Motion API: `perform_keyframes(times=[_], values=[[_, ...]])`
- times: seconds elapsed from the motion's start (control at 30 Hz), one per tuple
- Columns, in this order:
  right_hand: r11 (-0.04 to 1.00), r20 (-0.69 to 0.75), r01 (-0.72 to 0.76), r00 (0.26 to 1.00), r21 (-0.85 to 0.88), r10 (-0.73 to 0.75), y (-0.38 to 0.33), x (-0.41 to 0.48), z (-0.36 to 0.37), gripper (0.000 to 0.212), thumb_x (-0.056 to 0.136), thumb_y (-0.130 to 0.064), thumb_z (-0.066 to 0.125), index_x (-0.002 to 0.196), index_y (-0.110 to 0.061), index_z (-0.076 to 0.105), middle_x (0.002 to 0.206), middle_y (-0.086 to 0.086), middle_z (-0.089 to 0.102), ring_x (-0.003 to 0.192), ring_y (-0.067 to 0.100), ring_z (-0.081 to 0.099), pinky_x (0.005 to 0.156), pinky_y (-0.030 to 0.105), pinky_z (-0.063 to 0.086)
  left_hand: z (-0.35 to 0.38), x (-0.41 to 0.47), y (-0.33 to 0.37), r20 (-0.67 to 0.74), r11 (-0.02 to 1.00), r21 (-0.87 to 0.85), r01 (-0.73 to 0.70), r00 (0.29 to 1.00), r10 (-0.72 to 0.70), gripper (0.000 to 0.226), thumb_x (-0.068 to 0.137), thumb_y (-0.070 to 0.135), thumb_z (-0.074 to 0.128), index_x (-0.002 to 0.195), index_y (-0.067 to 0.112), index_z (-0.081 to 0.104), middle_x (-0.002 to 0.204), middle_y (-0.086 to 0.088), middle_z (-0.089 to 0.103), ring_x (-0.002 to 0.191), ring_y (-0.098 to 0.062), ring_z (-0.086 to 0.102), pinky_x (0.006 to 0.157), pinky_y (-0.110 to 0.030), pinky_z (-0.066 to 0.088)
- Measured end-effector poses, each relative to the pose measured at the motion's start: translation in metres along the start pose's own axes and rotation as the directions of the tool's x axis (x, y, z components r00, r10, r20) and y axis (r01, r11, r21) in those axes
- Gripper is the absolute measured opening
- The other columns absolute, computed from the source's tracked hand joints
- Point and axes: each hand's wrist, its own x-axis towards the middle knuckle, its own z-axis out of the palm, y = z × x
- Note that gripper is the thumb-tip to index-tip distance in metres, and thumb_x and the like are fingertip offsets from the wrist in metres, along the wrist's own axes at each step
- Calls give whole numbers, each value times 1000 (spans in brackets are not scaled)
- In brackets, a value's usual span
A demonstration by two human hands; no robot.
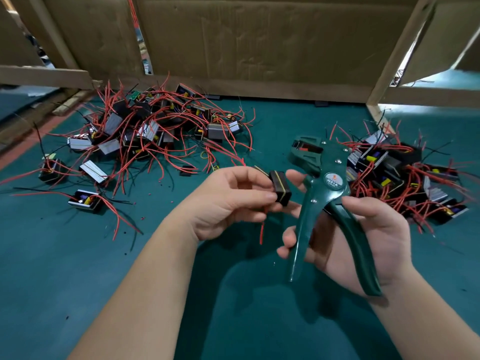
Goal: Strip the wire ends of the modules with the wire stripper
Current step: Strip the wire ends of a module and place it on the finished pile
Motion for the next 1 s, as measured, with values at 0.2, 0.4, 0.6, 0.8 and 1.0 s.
perform_keyframes(times=[0.2,0.4,0.6,0.8,1.0], values=[[998,-53,-30,998,-55,27,3,1,1,84,52,-26,80,130,-8,56,96,26,57,71,39,65,71,50,54,-2,7,-5,-134,972,170,164,981,-142,27,86,49,60,73,24,61,59,-2,62,64,-24,70,49,-29,53],[998,19,-49,999,-35,49,2,0,3,81,59,-25,77,134,-7,51,119,29,44,73,38,64,72,51,52,3,16,-11,-328,997,-68,-47,944,22,24,95,11,54,82,17,36,61,-3,65,47,-16,61,45,-25,50],[997,-71,53,996,-61,-57,2,1,3,81,54,-25,81,129,-7,57,124,34,35,72,39,65,72,52,53,-11,19,-9,-585,960,162,-229,761,280,18,93,1,51,86,18,47,69,-3,69,53,-15,64,47,-24,50],[972,-155,218,961,-88,-229,-2,-2,0,85,50,-27,80,129,-8,56,112,26,55,71,36,66,71,50,54,-18,16,-13,-626,829,558,-38,635,451,13,88,23,59,91,34,51,89,7,65,63,-12,61,63,-29,45],[962,-142,263,952,-70,-270,-14,-7,1,78,58,-31,69,132,-13,52,131,19,53,71,30,66,72,43,56,-13,2,1,-331,363,932,-17,377,865,25,81,7,59,104,17,62,111,-1,55,104,-19,50,94,-36,39]])
